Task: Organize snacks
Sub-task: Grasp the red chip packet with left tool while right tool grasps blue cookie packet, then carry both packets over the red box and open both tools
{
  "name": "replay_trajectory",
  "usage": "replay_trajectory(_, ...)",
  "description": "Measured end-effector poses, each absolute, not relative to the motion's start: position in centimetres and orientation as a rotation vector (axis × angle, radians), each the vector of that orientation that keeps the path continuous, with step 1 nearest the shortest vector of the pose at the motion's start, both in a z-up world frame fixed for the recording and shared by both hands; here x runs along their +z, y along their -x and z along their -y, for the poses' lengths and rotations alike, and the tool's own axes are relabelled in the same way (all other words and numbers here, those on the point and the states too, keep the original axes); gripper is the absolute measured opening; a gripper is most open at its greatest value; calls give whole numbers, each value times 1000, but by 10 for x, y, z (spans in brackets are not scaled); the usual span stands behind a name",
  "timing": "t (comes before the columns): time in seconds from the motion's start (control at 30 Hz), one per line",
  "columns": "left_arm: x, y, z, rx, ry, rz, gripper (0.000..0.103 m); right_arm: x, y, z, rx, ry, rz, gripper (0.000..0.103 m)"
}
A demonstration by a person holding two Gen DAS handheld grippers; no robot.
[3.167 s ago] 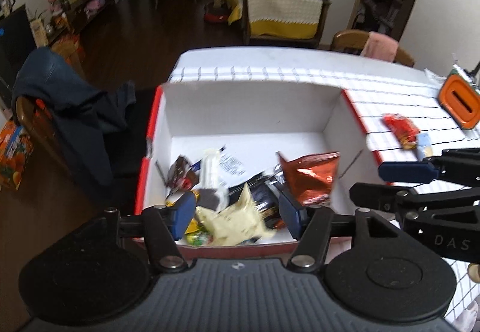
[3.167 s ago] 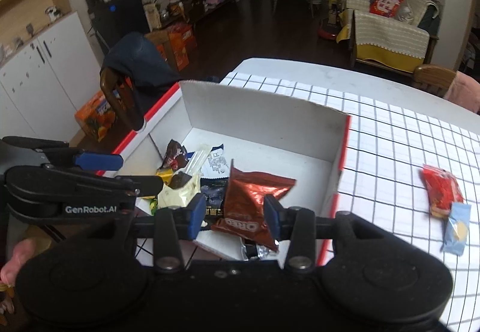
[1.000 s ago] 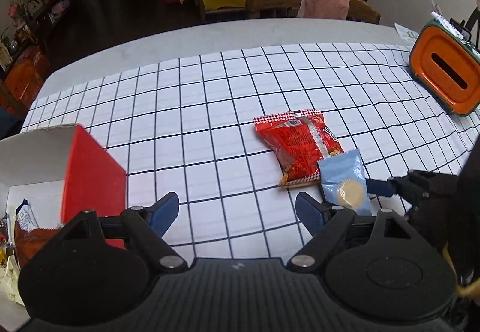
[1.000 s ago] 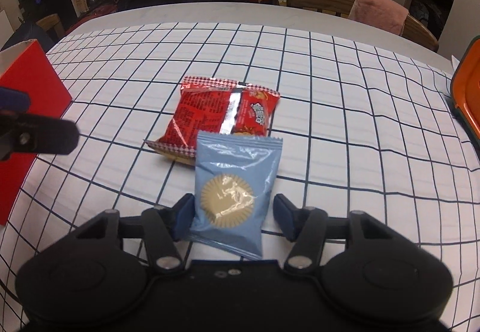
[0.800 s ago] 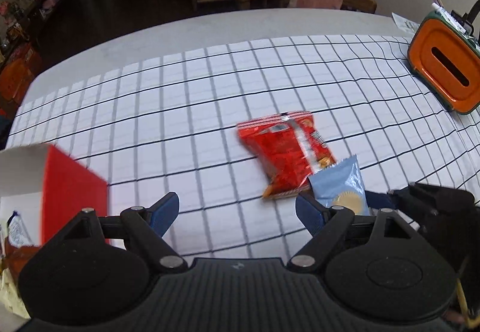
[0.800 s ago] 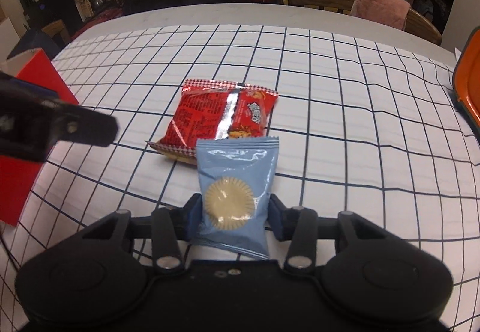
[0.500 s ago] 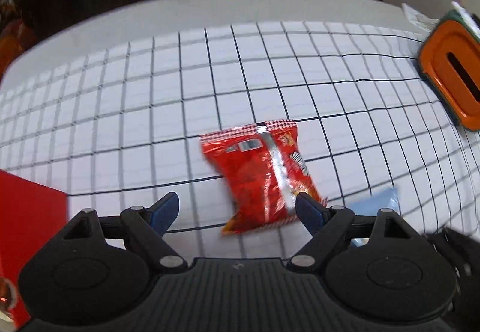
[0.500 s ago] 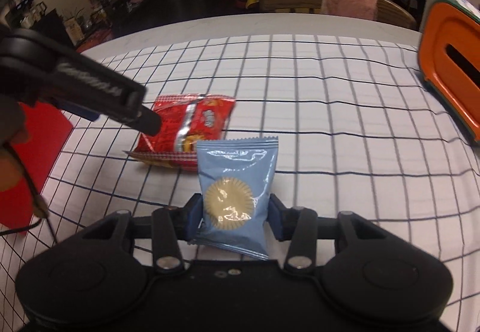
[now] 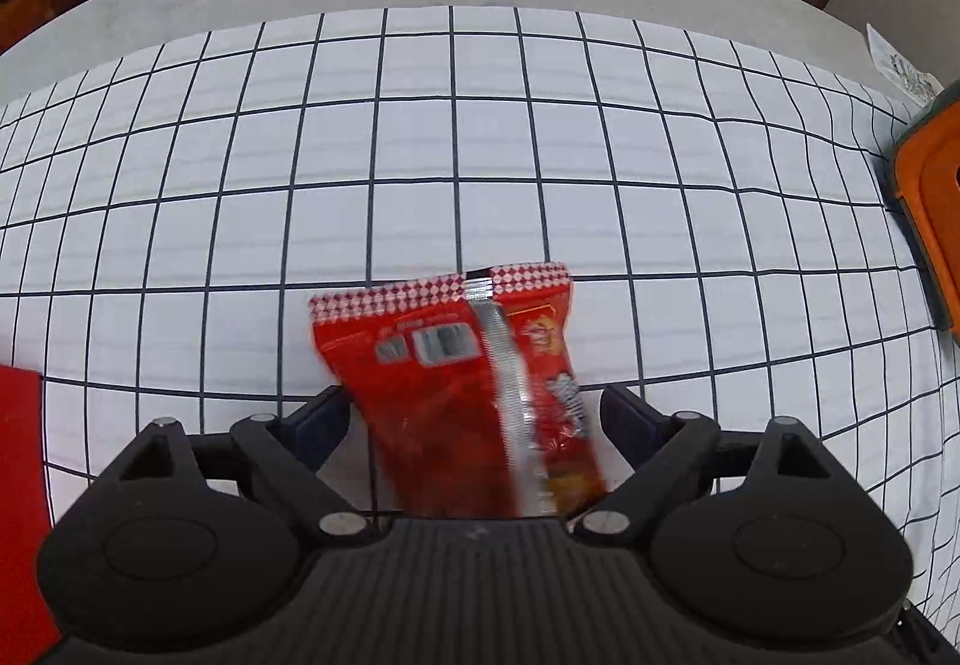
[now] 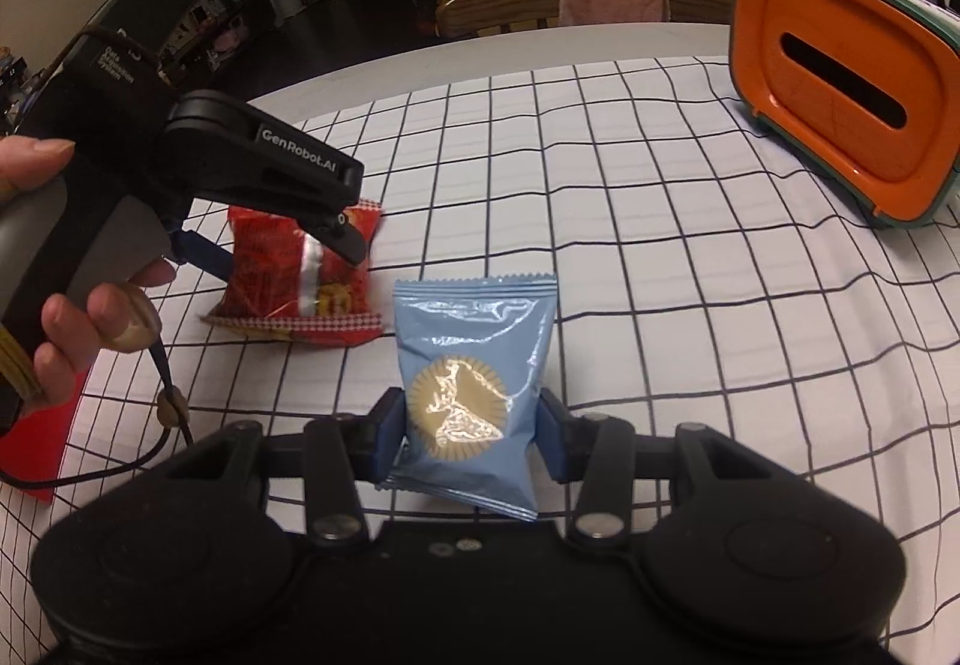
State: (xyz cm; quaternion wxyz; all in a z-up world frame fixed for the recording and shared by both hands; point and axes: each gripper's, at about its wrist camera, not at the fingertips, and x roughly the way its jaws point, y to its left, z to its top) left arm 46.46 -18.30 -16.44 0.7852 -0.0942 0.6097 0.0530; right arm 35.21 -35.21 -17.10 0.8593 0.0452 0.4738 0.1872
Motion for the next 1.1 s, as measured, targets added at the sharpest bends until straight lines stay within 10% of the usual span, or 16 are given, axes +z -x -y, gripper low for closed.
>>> replay_trajectory(1.1, -191, -373, 156, 64, 242, -1232, 69, -152, -325, 338, 381, -71, -985, 44)
